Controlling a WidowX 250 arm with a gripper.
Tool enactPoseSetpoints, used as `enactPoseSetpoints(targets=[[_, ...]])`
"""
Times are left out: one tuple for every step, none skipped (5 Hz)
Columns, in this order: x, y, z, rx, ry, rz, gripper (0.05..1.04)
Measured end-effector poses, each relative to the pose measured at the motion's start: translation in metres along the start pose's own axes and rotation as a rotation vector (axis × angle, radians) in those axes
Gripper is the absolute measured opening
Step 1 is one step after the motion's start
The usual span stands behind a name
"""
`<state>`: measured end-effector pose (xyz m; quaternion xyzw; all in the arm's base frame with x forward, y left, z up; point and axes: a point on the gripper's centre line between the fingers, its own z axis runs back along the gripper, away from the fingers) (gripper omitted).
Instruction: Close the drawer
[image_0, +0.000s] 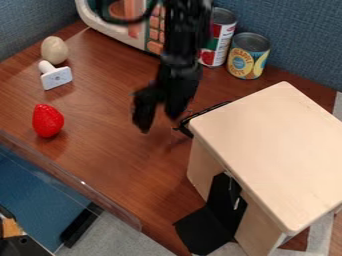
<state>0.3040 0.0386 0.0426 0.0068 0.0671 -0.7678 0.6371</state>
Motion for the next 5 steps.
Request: enactPoseSetpoints(targets=[[-0.043, -0.004, 0.005, -0.067, 0.165, 0.258, 0.998], [-0.078, -0.022, 0.013, -0.112, 0.213, 0.514, 0.998], [-0.091, -0.041, 0.022, -0.151, 0.217, 0.770, 0.998], [-0.101, -0.053, 0.050, -0.167, 0.138, 0.987, 0.998], [-0.121, -0.063, 0.067, -0.178, 0.063, 1.089, 0.998]])
